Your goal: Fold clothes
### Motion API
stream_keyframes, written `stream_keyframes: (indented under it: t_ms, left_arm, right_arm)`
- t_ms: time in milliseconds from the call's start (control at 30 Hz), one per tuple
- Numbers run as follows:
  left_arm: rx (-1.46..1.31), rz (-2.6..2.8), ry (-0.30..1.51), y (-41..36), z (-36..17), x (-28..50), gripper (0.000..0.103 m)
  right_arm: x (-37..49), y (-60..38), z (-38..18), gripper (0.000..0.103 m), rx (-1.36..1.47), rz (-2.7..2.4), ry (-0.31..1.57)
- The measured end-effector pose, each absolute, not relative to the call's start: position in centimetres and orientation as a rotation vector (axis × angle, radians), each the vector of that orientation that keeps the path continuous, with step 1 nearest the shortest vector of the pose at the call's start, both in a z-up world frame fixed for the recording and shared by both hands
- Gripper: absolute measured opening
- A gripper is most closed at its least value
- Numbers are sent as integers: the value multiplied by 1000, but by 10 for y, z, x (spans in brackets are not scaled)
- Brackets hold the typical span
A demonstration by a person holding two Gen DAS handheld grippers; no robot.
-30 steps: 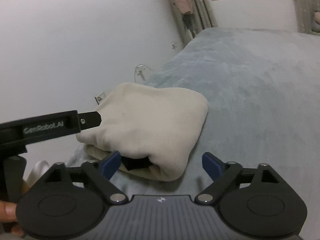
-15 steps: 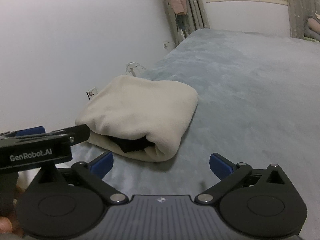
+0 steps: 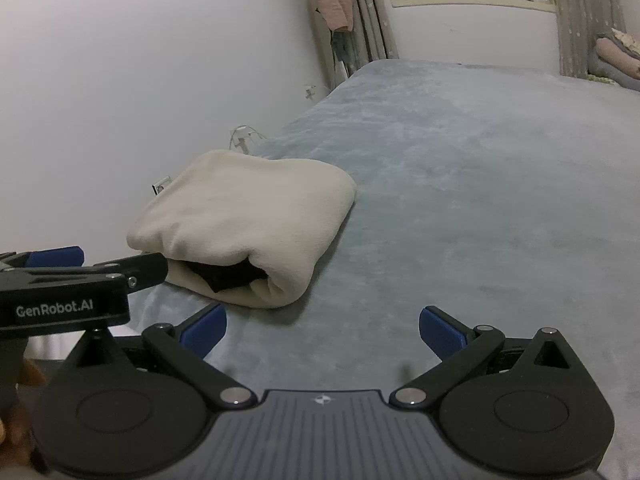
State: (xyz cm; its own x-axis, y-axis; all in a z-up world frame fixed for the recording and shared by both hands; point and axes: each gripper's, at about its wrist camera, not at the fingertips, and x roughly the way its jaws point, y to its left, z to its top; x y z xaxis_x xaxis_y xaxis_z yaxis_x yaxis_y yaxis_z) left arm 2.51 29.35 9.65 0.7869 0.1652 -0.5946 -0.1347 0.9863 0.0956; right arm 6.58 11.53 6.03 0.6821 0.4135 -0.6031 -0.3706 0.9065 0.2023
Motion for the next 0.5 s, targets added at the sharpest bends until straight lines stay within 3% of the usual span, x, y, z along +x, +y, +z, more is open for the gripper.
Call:
stream_keyframes:
  t_ms: [500]
  left_arm:
    - [37,180,660,295,92,26,103]
  right_arm:
    - [68,127,66,103,13,456,712]
